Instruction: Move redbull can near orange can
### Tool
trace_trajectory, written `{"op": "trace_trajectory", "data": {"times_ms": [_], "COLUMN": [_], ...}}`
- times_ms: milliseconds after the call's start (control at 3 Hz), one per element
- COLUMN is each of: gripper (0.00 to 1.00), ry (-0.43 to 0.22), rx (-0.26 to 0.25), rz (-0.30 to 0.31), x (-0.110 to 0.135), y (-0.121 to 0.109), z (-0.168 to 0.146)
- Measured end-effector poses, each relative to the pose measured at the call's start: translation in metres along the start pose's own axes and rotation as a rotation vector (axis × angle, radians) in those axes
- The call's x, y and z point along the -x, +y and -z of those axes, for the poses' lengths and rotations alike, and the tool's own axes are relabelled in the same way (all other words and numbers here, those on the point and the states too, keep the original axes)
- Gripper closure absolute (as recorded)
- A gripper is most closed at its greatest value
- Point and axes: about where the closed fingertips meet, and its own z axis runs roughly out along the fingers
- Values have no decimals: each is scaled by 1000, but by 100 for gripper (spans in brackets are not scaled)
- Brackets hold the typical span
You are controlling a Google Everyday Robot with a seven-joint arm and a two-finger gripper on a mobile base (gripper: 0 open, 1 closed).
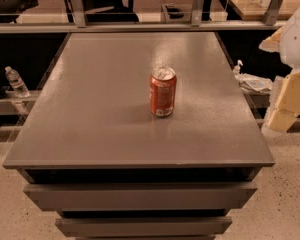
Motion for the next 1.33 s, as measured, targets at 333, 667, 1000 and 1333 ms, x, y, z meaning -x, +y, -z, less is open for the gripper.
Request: {"op": "trace_trajectory", "data": {"times_ms": [333, 667, 1000, 1333], "gripper": [0, 0, 0, 0], "ry": [0, 10, 7, 10], "rx": [0, 12, 58, 101], "rz": [0, 33, 64, 80], "x": [0, 8, 21, 35], "y": [0, 2, -2, -9], "z": [0, -2, -13, -29]}}
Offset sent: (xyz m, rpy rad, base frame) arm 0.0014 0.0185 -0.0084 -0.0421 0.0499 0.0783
